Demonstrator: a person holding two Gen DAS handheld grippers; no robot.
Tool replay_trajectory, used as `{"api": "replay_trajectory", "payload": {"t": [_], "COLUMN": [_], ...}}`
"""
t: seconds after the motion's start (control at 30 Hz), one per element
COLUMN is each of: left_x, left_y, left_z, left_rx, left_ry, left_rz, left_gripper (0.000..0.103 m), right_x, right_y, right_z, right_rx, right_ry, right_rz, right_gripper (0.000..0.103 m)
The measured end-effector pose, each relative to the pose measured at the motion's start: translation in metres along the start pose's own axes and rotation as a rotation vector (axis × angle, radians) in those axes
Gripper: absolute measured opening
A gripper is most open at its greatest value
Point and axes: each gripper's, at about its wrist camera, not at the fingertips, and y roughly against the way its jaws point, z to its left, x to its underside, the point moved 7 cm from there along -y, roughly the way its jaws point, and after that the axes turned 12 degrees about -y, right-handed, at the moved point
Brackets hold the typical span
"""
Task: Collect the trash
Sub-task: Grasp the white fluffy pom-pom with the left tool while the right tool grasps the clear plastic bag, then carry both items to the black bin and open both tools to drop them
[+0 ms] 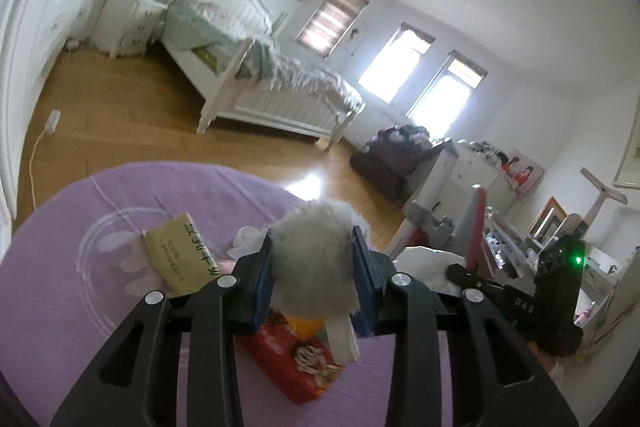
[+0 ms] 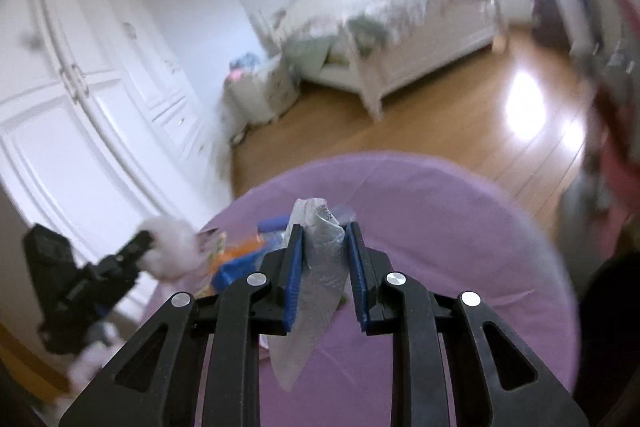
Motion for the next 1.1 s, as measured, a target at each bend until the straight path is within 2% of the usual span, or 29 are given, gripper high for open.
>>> {"api": "replay_trajectory", "payload": {"t": [0.1,0.23,0.57,0.73,0.93,1.1], "left_x": [-0.004,-0.005,0.017,0.035,0.068,0.1], "left_y": [0.015,0.018,-0.026,-0.056,-0.088,-0.118], "left_z": [-0.018,-0.047,-0.131,-0.18,-0.245,-0.291], "left_rx": [0.012,0.051,0.176,0.261,0.379,0.459], "left_ry": [-0.031,-0.071,-0.156,-0.198,-0.245,-0.278], "left_rz": [-0.021,-0.019,0.061,0.108,0.19,0.265], "left_gripper": [0.035,0.035,0.035,0.035,0.035,0.035], "right_x": [-0.005,-0.008,-0.007,-0.008,-0.006,0.004], "right_y": [0.028,0.058,0.125,0.161,0.205,0.228], "right_z": [-0.006,-0.028,-0.099,-0.145,-0.208,-0.264], "right_rx": [0.002,-0.009,0.034,0.098,0.26,0.367], "right_ry": [-0.009,-0.051,-0.116,-0.142,-0.147,-0.194], "right_rz": [-0.066,-0.102,-0.187,-0.251,-0.335,-0.365], "right_gripper": [0.022,0.022,0.023,0.023,0.023,0.023]}}
